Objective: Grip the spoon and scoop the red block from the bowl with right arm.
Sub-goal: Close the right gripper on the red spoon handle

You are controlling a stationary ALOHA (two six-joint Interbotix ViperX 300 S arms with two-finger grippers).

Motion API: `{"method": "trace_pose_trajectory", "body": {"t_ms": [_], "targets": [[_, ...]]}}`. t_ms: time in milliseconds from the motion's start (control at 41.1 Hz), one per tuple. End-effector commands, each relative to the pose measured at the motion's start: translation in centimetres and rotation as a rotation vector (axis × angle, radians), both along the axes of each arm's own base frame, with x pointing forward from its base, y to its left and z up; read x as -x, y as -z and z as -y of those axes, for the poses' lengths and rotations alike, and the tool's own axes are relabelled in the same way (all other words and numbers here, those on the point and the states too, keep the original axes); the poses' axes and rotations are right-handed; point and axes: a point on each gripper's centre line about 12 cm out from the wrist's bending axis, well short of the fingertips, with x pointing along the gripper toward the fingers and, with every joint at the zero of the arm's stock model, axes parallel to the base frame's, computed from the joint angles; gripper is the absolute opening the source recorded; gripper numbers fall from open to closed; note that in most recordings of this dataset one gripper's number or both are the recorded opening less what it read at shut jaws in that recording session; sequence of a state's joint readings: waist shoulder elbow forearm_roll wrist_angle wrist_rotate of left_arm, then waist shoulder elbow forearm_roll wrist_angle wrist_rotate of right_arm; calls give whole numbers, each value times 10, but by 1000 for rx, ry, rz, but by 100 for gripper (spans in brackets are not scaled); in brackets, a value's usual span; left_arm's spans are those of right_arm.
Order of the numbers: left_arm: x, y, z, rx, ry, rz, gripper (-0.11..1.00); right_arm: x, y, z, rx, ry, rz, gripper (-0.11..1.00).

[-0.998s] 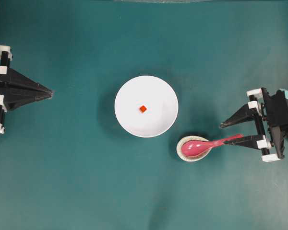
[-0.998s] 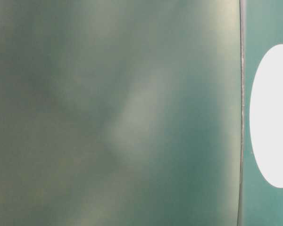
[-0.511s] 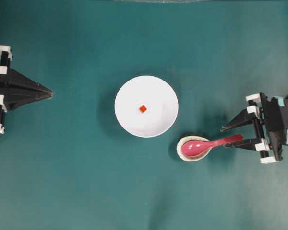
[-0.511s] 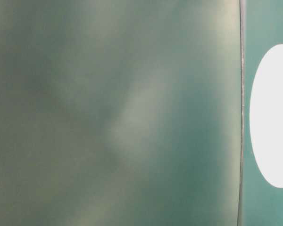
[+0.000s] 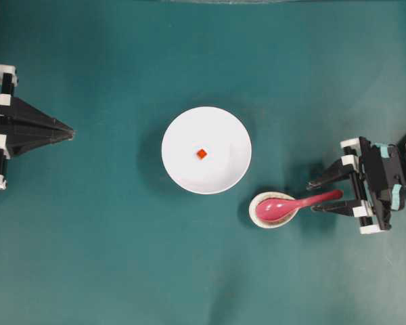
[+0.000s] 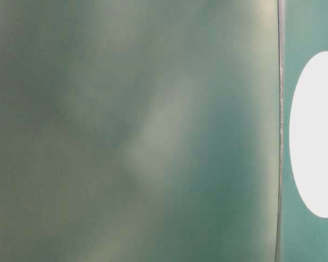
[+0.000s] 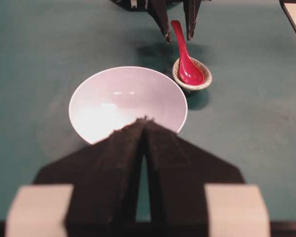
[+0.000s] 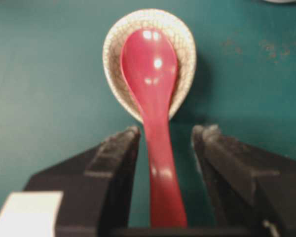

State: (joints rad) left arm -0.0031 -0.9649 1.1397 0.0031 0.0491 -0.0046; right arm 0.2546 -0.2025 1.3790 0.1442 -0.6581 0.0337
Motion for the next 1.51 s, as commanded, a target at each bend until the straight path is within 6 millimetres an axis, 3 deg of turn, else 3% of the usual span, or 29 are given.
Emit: {"method": "trace_pose_trajectory", "body": {"t_ms": [0,657,852,1144,1484], "targets": [[-3,-10,0,0,1,21,0,-5,-3,-2,-4,-4,29,54],[-3,-10,0,2,1,21,0,-8,2,-8,-1,-23,22,53],[-3,-10,1,2,3,21,0,-8,2,-8,-1,-23,22,47],[-3,-10,0,2,1,21,0,-8,3,-8,-1,-23,20,27],[-3,-10,0,2,1,21,0,-15,-5,-10,-10,-23,49,25]]}}
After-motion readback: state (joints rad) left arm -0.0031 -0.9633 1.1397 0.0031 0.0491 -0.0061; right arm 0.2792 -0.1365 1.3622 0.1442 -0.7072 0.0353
